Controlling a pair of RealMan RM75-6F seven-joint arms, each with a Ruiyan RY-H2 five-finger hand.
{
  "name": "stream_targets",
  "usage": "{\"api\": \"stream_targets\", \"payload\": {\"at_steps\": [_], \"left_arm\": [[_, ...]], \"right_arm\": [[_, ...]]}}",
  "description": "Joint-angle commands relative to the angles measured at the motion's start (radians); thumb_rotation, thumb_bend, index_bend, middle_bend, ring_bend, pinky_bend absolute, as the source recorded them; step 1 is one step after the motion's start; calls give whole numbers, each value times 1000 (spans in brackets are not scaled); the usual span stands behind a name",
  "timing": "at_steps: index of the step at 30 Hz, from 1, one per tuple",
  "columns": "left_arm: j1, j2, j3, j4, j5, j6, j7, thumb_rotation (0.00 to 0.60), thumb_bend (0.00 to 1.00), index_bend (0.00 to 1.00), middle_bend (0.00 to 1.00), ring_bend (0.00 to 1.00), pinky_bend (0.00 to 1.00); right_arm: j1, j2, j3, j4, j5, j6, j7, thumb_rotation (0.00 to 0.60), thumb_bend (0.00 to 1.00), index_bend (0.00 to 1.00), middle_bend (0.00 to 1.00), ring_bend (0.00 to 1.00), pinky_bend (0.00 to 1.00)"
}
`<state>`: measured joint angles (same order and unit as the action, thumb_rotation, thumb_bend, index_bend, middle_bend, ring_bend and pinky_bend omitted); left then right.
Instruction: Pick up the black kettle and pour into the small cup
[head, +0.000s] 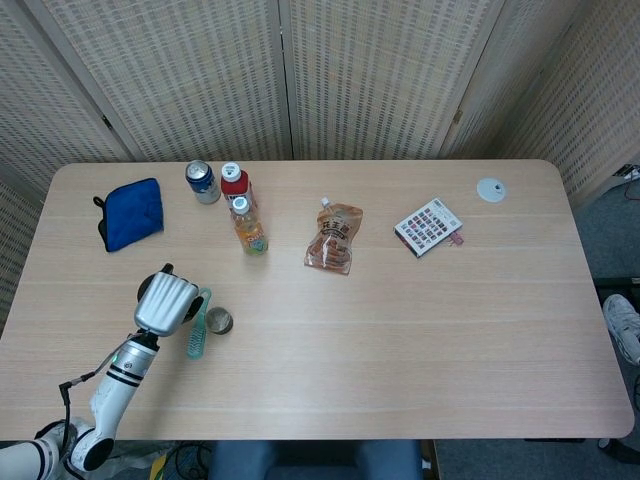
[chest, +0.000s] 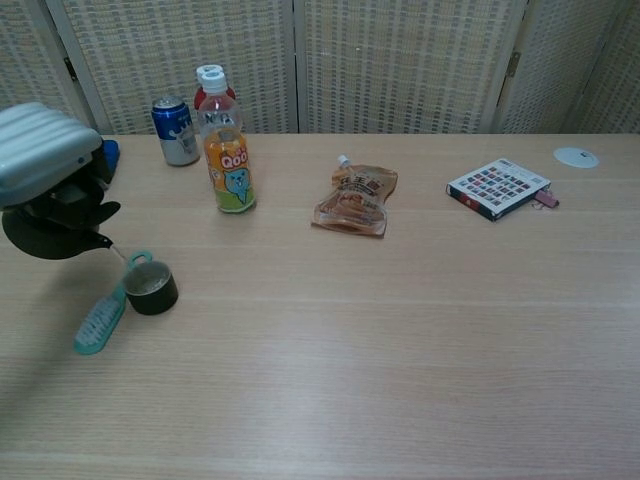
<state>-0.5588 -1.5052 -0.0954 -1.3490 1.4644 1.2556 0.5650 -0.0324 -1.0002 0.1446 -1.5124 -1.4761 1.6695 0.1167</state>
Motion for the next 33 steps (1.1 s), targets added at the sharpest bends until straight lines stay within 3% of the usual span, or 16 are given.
{"api": "stream_targets", "payload": {"at_steps": [1, 17, 33], "left_arm": [[1, 1, 1, -5, 2, 1, 3, 532, 401, 1000, 1000, 1000, 501], [1, -2, -1, -28, 6, -1, 18, 529, 400, 1000, 1000, 1000, 501], [7, 2, -30, -52, -37, -15, -111, 498, 401, 1000, 1000, 1000, 501]], "right_arm": [[-1, 0, 0, 1, -1, 2, 1, 600, 186, 231, 317, 238, 219], [-7, -3, 0, 13, 0, 6, 16, 600, 187, 231, 317, 238, 218], [-4, -6, 2, 19, 3, 0, 17, 600, 186, 231, 317, 238, 219]]}}
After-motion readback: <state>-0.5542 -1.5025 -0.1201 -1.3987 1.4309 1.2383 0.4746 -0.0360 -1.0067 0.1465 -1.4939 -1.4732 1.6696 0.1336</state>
